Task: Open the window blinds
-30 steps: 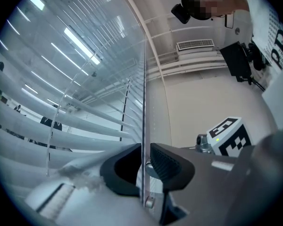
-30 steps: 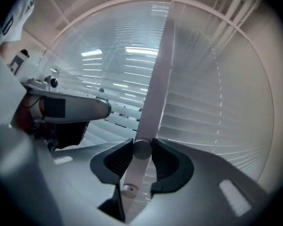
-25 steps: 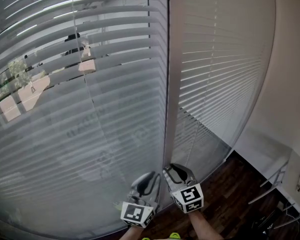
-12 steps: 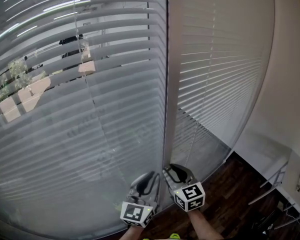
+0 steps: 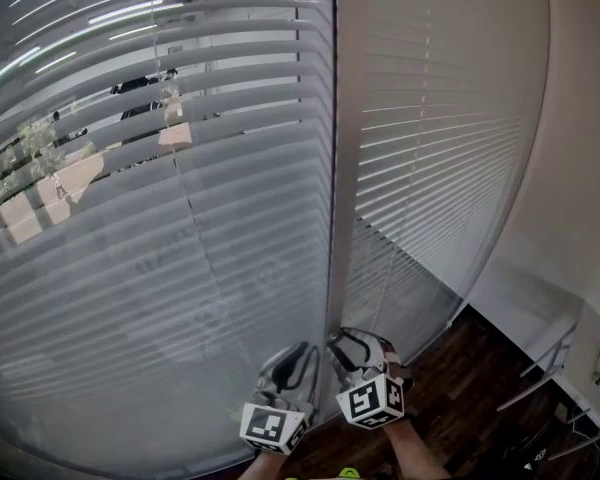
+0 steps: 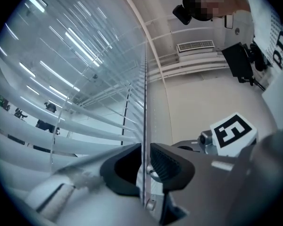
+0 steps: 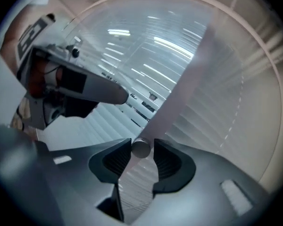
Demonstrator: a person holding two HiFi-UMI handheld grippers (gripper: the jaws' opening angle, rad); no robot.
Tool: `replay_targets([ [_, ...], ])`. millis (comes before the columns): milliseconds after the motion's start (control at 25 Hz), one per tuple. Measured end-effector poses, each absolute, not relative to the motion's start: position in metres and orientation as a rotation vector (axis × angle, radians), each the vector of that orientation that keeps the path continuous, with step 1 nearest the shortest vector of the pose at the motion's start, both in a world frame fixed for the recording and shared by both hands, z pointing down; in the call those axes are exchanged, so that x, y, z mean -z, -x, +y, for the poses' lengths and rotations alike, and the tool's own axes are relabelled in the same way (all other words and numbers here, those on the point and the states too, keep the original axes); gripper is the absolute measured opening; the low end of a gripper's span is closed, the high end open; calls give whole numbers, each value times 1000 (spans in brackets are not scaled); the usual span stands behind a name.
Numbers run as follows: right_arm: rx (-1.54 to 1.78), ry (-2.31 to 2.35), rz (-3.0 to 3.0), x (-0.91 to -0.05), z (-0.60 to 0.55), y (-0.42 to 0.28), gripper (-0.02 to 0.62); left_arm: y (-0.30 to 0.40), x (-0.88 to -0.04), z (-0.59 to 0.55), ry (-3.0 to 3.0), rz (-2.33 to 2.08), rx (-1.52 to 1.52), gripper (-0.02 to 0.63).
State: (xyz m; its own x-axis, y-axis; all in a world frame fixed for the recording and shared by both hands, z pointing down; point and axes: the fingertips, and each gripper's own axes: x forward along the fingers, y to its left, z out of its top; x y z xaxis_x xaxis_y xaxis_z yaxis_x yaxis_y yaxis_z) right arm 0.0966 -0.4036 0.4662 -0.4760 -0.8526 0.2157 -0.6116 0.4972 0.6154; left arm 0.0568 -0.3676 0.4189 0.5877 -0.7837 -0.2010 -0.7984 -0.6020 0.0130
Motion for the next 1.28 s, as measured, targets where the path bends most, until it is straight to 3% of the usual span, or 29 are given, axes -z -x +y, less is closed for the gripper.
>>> replay_targets([
  [160,941,-1076,-1909,-474,-403,-96,150,-57,-420,-367,2732,1353,-292,66],
  [320,1018,-1057,-1845,-476,-404,-96,141,-58,-421,-367,2736,1347,-292,66],
  [1280,780,-1203,-2101,-475,-408,-96,130,-59,-423,-367,2755,1343,-278,63],
])
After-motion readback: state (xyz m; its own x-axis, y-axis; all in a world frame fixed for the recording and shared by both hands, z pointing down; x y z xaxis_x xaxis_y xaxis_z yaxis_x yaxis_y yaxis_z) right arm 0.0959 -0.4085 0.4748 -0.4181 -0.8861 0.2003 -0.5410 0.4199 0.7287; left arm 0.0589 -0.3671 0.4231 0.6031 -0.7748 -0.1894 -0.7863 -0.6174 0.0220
